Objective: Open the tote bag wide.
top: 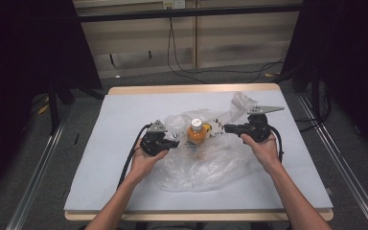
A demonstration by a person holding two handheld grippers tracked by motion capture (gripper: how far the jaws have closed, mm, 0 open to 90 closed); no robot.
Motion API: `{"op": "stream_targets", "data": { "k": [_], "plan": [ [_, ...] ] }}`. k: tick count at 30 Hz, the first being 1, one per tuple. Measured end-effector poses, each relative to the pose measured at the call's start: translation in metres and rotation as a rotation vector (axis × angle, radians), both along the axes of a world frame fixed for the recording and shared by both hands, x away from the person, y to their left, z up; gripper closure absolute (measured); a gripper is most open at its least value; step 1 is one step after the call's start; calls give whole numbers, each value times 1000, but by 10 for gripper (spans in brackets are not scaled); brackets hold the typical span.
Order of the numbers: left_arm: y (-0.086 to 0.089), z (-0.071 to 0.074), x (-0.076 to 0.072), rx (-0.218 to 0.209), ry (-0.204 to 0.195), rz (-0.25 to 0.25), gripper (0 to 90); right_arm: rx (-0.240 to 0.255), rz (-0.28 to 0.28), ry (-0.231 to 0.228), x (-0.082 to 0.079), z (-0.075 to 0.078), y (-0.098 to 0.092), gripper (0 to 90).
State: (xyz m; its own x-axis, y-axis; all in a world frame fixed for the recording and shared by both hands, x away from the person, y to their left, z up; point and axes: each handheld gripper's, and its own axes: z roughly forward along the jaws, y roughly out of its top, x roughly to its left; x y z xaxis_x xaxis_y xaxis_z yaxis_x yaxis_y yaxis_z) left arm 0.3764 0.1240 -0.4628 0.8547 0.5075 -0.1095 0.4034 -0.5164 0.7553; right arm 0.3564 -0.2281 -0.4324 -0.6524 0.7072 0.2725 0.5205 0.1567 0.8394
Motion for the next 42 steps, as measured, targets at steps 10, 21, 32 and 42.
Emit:
{"op": "stream_targets", "data": {
  "k": [10, 21, 32, 42],
  "plan": [
    [-1, -16, -9, 103, 23, -52, 900, -82, -50, 133, 5, -53, -24, 900],
    [19, -13, -33, 113, 53, -141, 900, -148, -19, 177, -5, -59, -31, 900],
    [30, 1, -38, -19, 55, -118, 900, -112, 56, 146, -27, -41, -26, 900],
    [35, 17, -43, -91, 14, -103, 900, -65, 52, 98, -54, -25, -37, 900]
  ]
}}
